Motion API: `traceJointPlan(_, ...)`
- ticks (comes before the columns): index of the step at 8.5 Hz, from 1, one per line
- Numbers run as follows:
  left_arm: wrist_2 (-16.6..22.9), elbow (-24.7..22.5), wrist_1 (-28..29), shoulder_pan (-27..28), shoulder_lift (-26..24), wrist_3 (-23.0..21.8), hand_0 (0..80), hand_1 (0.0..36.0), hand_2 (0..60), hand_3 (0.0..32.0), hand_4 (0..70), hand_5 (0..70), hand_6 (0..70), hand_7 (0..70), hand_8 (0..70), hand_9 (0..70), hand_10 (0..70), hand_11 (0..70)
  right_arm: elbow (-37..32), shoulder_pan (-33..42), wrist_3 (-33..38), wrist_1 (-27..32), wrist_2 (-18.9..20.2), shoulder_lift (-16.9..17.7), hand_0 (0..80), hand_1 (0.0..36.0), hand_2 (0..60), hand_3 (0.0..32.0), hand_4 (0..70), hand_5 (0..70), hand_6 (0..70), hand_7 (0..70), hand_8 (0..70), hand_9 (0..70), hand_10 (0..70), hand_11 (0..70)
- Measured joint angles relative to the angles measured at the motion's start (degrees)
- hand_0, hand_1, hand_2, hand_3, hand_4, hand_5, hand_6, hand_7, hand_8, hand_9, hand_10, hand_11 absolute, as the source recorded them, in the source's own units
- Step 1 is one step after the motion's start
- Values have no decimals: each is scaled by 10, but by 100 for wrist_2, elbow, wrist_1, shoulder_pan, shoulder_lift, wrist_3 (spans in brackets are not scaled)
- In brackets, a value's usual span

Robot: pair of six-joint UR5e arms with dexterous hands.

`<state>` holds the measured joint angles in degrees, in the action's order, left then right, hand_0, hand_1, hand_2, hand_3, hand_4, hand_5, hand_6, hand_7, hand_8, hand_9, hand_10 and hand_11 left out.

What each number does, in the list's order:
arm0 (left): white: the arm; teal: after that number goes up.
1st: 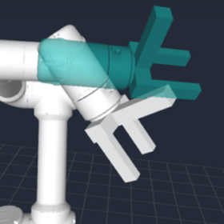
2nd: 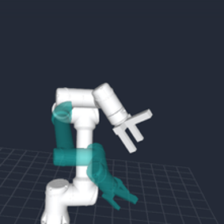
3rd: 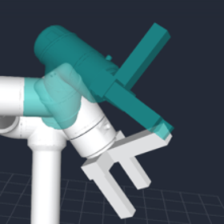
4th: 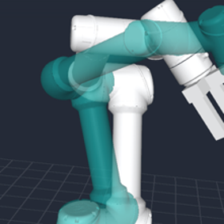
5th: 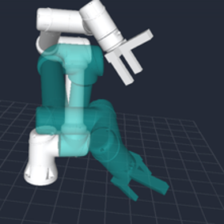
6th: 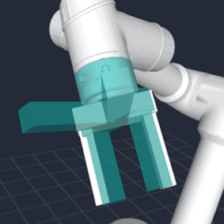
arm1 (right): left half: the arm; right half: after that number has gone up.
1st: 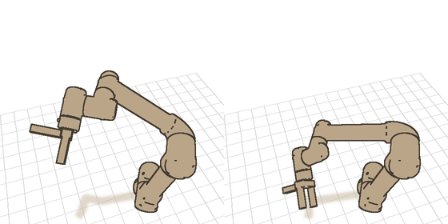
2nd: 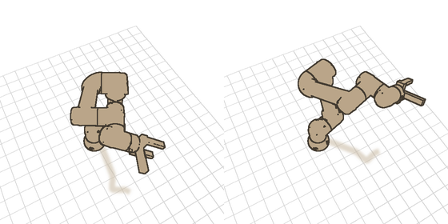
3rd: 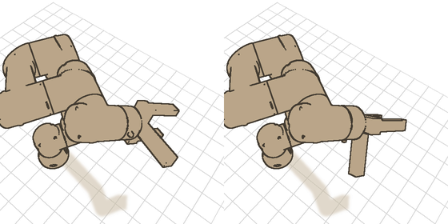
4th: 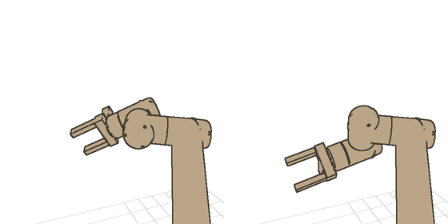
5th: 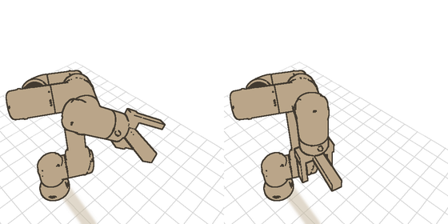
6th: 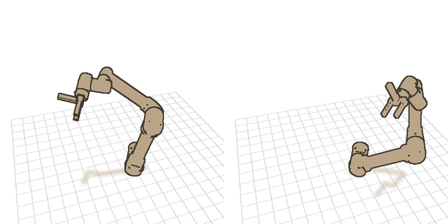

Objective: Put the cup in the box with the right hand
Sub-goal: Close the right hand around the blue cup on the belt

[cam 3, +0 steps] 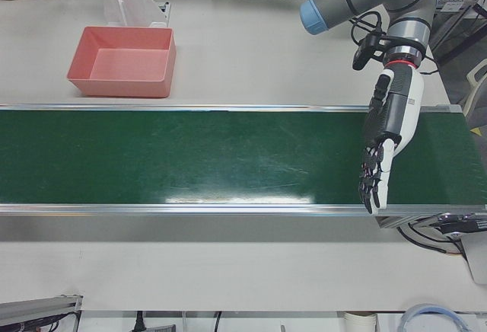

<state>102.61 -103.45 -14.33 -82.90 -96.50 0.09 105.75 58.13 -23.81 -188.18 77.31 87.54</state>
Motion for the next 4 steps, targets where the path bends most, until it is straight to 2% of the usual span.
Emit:
traceJointPlan(1, -2, 0, 0, 1, 0, 0, 0, 0, 0, 0, 0, 0, 0, 0, 0, 0, 0, 0, -1, -26, -4, 0, -3, 0, 439, 104, 151, 0, 91, 35, 36, 130, 14, 55, 25, 49)
traceJointPlan(2, -3, 0, 0, 1, 0, 0, 0, 0, 0, 0, 0, 0, 0, 0, 0, 0, 0, 0, -5, -56, -10, 0, -4, -2, 445, 97, 130, 0, 103, 35, 35, 123, 17, 56, 24, 48)
traceJointPlan(3, -4, 0, 0, 1, 0, 0, 0, 0, 0, 0, 0, 0, 0, 0, 0, 0, 0, 0, -5, -87, -18, 0, -12, -5, 479, 182, 310, 0, 135, 54, 48, 134, 22, 57, 32, 66)
traceJointPlan(4, -4, 0, 0, 1, 0, 0, 0, 0, 0, 0, 0, 0, 0, 0, 0, 0, 0, 0, -6, -109, -20, 4, -61, -7, 521, 359, 600, 0, 248, 101, 153, 593, 136, 282, 106, 182)
